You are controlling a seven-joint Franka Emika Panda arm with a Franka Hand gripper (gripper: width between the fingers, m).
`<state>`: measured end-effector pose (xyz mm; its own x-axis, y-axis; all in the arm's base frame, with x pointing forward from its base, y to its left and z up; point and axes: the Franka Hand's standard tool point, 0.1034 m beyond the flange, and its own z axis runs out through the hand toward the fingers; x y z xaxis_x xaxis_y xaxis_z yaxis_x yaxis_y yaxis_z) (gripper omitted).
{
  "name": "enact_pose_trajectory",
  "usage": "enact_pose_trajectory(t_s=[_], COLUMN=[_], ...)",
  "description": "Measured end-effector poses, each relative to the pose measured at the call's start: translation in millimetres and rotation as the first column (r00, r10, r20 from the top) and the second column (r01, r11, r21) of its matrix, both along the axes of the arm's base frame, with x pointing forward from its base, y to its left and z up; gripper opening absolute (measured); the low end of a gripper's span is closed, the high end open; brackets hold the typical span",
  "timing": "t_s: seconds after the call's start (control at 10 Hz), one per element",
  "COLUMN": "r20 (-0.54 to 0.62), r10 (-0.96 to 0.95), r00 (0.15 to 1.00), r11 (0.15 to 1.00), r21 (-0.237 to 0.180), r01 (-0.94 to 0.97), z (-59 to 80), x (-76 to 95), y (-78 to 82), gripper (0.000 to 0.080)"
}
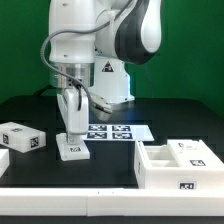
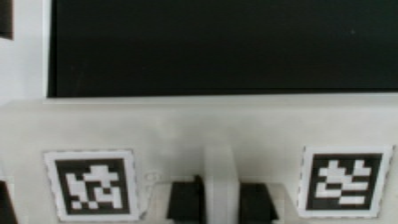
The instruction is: Assemble cabinet
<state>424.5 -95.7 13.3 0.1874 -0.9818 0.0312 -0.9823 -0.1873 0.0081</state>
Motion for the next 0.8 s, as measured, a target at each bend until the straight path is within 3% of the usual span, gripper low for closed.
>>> enact_pose_trajectory(t_s=[0.2, 0.4, 0.5, 0.6, 0.8], r20=[0.022, 0.013, -0.004, -0.013, -0.013], r10=[0.006, -0.011, -0.001, -0.024, -0.015], r00=[1.000, 1.000, 1.000, 1.000, 1.000], r11=[1.000, 0.999, 0.998, 0.998, 0.998], r21=[0.024, 0.051, 0.070, 0.061, 0.062], r01=[-0.006, 0.010, 0.001, 0.025, 0.015], z=[9.6, 19.6, 22.9, 21.0, 20.2], x=[5.7, 6.4, 6.0, 3.8, 3.6], y=[35.4, 93.0, 95.0, 79.3, 85.8], gripper=[0.0065, 0.0065, 0.0065, 0.0065, 0.0065])
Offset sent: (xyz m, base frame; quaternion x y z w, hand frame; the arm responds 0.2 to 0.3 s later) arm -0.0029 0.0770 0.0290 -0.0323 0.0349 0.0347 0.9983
